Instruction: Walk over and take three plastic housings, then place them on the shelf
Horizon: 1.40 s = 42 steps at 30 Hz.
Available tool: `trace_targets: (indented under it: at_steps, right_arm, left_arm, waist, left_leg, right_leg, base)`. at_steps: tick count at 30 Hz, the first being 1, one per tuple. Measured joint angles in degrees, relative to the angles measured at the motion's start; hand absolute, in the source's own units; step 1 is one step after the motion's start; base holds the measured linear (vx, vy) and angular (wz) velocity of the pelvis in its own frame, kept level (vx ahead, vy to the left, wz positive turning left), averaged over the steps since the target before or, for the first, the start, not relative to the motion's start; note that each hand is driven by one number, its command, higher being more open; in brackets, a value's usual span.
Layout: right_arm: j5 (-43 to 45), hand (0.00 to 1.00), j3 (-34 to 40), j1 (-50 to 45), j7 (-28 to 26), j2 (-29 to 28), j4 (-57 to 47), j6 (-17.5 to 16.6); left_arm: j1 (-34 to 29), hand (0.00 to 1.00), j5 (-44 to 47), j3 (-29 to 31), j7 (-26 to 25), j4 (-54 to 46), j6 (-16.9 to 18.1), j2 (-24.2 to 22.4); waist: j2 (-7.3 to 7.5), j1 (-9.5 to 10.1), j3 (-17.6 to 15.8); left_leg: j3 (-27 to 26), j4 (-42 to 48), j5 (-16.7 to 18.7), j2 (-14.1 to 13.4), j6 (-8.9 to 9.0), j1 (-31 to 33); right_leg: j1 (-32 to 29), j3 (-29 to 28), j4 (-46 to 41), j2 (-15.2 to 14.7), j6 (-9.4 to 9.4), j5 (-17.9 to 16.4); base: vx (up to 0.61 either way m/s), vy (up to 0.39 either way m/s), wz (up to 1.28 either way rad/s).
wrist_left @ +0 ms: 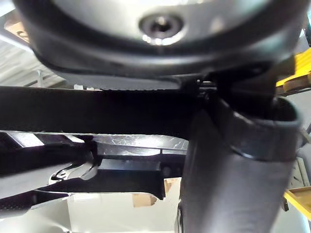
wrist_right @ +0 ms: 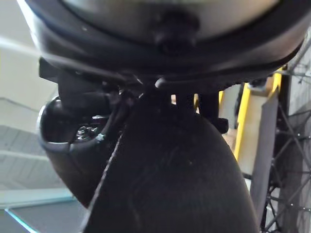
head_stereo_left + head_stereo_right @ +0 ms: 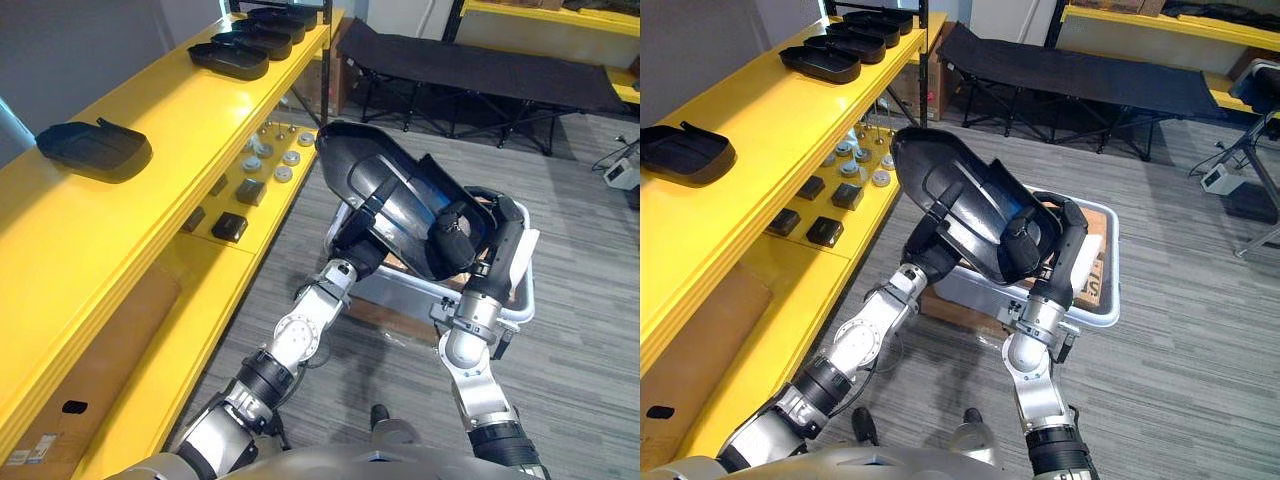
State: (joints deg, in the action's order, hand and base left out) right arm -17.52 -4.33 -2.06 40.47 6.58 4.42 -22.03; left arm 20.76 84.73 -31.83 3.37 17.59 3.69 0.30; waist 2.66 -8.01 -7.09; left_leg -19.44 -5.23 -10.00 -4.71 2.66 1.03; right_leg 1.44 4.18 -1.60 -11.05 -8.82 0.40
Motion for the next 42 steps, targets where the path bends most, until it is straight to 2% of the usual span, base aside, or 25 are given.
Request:
trace_targets:
  at_steps: [7,11,19,20,25,28,31,37,39,42]
  right_arm:
    - [-0.1,0.0,-4.0,0.0,1.1,1.5,-1.4,-4.8]
    - [-0.1,0.0,-4.2,0.1,1.5,1.1,-2.3,-4.3]
    - [-0.1,0.0,-4.3,0.3,1.7,0.4,-2.3,-4.2]
    - [-0.1,1.0,-4.4,0.4,1.7,0.4,-2.2,-4.2]
    - [-0.1,1.0,-6.5,0.6,1.7,0.5,-1.8,-4.3]
    - [-0.1,1.0,-8.1,0.7,1.7,0.5,-1.1,-4.6]
    - [-0.1,1.0,-9.7,0.9,1.5,0.5,0.3,-4.8]
    - [-0.2,1.0,-14.6,1.0,0.7,0.3,1.9,-4.5]
    - [-0.2,1.0,-15.5,1.1,-0.2,0.1,2.5,-3.5]
    - [1.7,1.0,-15.4,1.1,-4.7,-0.3,4.5,-2.4]
  left_arm:
    - [0.2,0.0,-6.0,0.2,-0.6,3.7,0.2,0.2]
    - [0.3,0.0,-10.4,-0.6,-0.7,4.0,0.6,0.3]
    - [0.3,0.0,-10.7,-1.8,-1.0,4.0,3.7,0.3]
    - [0.3,0.0,-10.7,-2.0,-1.1,4.0,4.2,0.3]
    - [0.3,0.0,-10.7,-2.2,-2.9,4.0,7.3,0.4]
    - [0.3,0.0,-11.0,-1.7,-4.4,4.0,8.7,0.5]
    - [0.0,0.0,-11.2,-0.4,-6.1,4.0,8.7,0.6]
    - [-3.8,0.0,-17.3,4.6,-10.5,2.2,8.5,0.8]
    - [-6.8,0.0,-24.9,6.5,-14.2,-1.8,8.7,0.8]
    - [-9.2,0.0,-43.4,10.4,-21.4,-7.2,8.5,0.8]
  waist:
    - [0.07,-0.07,0.1]
    - [0.3,0.04,0.2]
    - [0.3,0.01,0.2]
    - [0.3,0.07,0.2]
    - [0.3,0.25,0.2]
    - [0.3,1.04,0.2]
    - [0.32,1.76,0.2]
    - [0.4,3.37,0.2]
    - [0.6,4.18,0.2]
    - [0.77,4.81,0.3]
  left_leg:
    - [0.1,0.0,0.0,0.0,-0.01,0.1]
    - [0.3,0.0,0.0,0.1,-0.03,0.3]
    - [1.0,0.0,0.0,0.1,-0.05,0.6]
    - [1.2,0.0,0.0,0.1,-0.06,0.7]
    - [2.4,0.0,-0.3,0.1,-0.11,1.6]
    - [3.2,0.0,-0.4,0.2,-0.28,1.9]
    - [4.7,0.0,-0.8,0.2,-0.32,2.7]
    - [6.4,0.0,-1.1,0.3,-0.29,2.7]
    - [7.0,0.0,-1.1,0.3,-0.4,3.0]
    - [8.1,0.0,-1.7,0.4,-0.09,3.7]
  right_leg:
    - [0.6,0.1,0.7,0.0,0.24,0.2]
    - [0.6,0.3,0.7,0.0,0.19,0.2]
    - [0.7,1.0,0.8,0.0,0.16,0.2]
    - [0.7,1.2,0.8,0.0,0.18,0.2]
    - [0.6,2.4,0.8,0.1,0.23,0.1]
    - [0.8,3.1,0.8,0.1,0.27,0.1]
    - [0.9,4.8,0.8,0.2,0.44,0.0]
    - [2.0,6.5,0.8,0.3,0.73,-0.2]
    - [2.1,7.2,0.8,0.4,0.76,-0.4]
    - [2.0,8.3,0.6,0.8,1.16,-0.6]
  base:
    - [0.0,0.0,0.0]
    - [0.0,0.0,0.02]
    - [0.0,0.0,0.03]
    - [0.0,0.0,0.08]
    - [0.0,0.0,0.12]
    - [0.0,0.002,0.13]
    - [0.0,-0.001,0.23]
    - [0.0,0.004,0.16]
    - [-0.01,0.006,0.16]
    - [-0.02,0.0,0.17]
